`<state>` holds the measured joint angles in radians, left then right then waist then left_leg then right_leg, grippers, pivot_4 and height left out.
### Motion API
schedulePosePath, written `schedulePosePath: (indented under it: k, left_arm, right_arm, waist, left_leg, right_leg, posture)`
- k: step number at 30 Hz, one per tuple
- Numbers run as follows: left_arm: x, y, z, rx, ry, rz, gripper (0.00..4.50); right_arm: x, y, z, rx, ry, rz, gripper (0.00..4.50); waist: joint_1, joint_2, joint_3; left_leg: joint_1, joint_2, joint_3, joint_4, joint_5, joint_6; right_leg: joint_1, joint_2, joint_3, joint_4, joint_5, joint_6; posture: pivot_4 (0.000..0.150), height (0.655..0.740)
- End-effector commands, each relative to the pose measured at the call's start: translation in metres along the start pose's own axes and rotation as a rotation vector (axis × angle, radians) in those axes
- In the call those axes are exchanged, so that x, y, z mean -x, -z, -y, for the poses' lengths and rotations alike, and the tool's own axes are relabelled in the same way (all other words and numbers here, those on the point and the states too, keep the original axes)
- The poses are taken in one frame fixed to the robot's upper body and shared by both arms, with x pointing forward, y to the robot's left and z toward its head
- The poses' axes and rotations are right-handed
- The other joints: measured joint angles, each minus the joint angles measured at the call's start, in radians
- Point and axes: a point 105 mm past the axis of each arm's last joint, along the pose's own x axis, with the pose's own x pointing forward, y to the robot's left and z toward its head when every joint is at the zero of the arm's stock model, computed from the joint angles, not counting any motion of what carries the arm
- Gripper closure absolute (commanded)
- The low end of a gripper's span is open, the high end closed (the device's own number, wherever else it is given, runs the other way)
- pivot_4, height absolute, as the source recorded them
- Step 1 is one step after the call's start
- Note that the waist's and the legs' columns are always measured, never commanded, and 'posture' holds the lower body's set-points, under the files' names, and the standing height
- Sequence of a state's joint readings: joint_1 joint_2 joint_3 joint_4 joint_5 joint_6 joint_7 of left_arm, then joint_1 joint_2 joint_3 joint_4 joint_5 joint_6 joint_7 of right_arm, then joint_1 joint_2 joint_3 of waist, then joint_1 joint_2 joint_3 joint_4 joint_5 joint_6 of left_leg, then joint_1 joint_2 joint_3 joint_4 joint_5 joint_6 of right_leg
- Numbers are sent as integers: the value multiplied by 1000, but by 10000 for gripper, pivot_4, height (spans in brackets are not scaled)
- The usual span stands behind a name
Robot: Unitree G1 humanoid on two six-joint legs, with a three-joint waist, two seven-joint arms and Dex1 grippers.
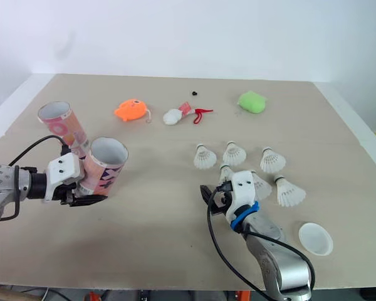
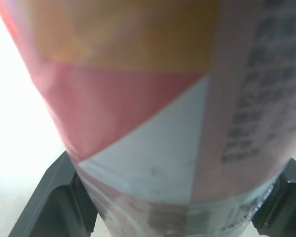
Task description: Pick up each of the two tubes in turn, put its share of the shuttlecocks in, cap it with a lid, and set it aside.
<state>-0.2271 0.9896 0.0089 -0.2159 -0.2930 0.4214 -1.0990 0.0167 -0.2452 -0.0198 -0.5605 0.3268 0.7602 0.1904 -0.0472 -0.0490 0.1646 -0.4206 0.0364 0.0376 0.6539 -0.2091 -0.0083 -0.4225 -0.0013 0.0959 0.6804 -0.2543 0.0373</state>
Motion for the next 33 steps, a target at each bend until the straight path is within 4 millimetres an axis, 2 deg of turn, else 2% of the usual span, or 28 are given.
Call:
schedulePosePath:
  k: [1,10,20,24,26,27,31,32,33]
  left_arm:
    - [2,-8,-4,-23,-14,21,10300]
    - [2,-9,-3,-19,-18,28,10300]
    - [2,-10,-2,-12,-23,32,10300]
    - [1,-10,-2,-12,-23,35,11279]
    - [1,-11,-2,-12,-23,36,11279]
    - [1,-11,-2,-12,-22,37,11279]
    - [0,-11,-2,-12,-21,37,11279]
    - [0,-11,-2,-12,-20,36,11279]
    - [0,-10,-2,-12,-20,35,11279]
  right_arm:
    - [-1,-13,2,-9,19,53,0]
    - [-9,-21,0,-33,28,75,0]
    - [-20,-16,6,-80,79,45,0]
    - [-20,-14,10,-87,98,39,10585]
    - [-19,-14,11,-90,102,37,19301]
    - [-19,-14,11,-92,103,37,21370]
    - [-18,-11,12,-90,115,31,41578]
    - [-18,-11,12,-89,116,31,44443]
    - [-18,-11,12,-89,116,32,44443]
  waist:
    - [0,0,0]
    - [0,0,0]
    - [0,0,0]
    - [0,0,0]
    - [0,0,0]
    - [0,0,0]
    - [0,0,0]
    - [0,0,0]
    - [0,0,0]
  left_leg:
    - [0,0,0,0,0,0]
    - [-1,0,0,0,0,0]
    - [0,0,0,0,0,0]
    - [-1,0,0,0,0,0]
    - [-1,0,0,0,0,0]
    - [-1,0,0,0,0,0]
    - [0,0,0,0,0,0]
    - [0,0,0,0,0,0]
    - [0,0,0,0,0,0]
  right_leg:
    - [0,0,0,0,0,0]
    - [0,0,0,0,0,0]
    - [-1,0,0,0,0,0]
    - [-1,0,0,0,0,0]
    - [-1,0,1,0,0,0]
    - [-1,0,1,0,0,0]
    - [-1,0,0,0,0,0]
    - [-1,0,0,0,0,0]
    - [-1,0,0,0,0,0]
  posture:
    - [1500,7400]
    - [1500,7400]
    - [1500,7400]
    - [1500,7400]
    - [1500,7400]
    - [1500,7400]
    - [1500,7400]
    - [1500,7400]
    - [1500,7400]
